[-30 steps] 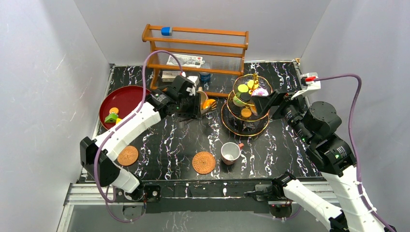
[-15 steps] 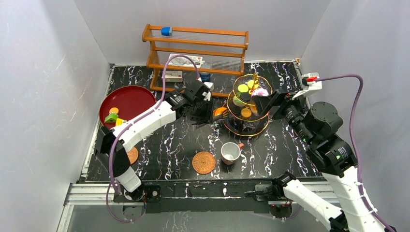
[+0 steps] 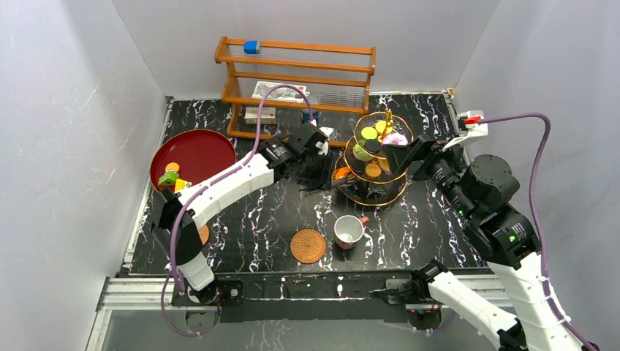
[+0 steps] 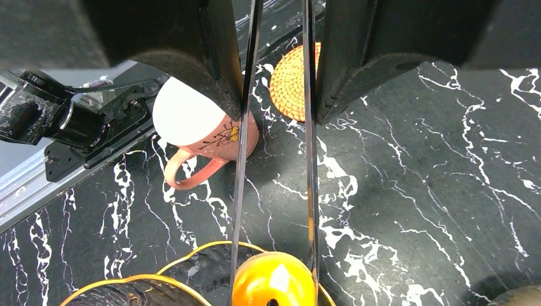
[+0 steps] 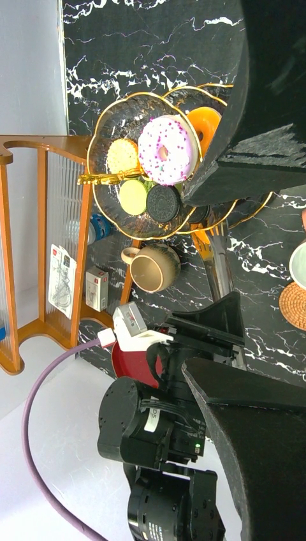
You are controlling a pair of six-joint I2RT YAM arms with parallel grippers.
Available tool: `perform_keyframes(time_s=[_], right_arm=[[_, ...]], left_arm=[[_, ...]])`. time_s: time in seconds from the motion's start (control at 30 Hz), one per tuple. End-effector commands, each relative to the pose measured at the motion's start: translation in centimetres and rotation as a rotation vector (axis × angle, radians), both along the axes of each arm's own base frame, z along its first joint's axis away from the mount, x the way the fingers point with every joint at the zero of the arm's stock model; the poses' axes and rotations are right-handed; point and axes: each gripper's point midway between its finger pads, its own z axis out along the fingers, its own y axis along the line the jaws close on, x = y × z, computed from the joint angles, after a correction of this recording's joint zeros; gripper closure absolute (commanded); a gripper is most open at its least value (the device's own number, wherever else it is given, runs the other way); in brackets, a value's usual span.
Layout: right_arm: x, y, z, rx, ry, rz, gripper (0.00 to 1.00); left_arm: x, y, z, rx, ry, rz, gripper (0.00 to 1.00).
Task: Serve the afternoon tea
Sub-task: Place the desert on the desert table.
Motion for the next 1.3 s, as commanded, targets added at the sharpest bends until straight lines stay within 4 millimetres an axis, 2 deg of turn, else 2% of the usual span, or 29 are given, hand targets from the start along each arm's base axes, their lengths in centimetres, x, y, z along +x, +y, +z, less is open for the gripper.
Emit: perform_keyframes(time_s=[0.0,0.23,0.8,1.27], right_arm=[[-0.5,-0.4,2.7,0.046,-0.07,-0.004,0.01],[-0.6,-0.4,2.8,0.048,-0.074,-0.004,0.01],[-0.7,-0.6,2.9,0.053,-0.081,-0.009,0.01],[-0.5,-0.4,2.7,0.048,-0.074,-0.007,0.01]], left_arm=[[0.1,-2.1,1.7,-0.073,-0.017,-0.033,0.66],[-0.1,-2.3,1.0,-0.063,-0.006,-0.037,0.66],[-1.0,-4.7,0.0,-0.106,0.027,-0.087,0.66],[-1.2,-6.3,-1.8,-0.115,0.054,-0.109,0.65]])
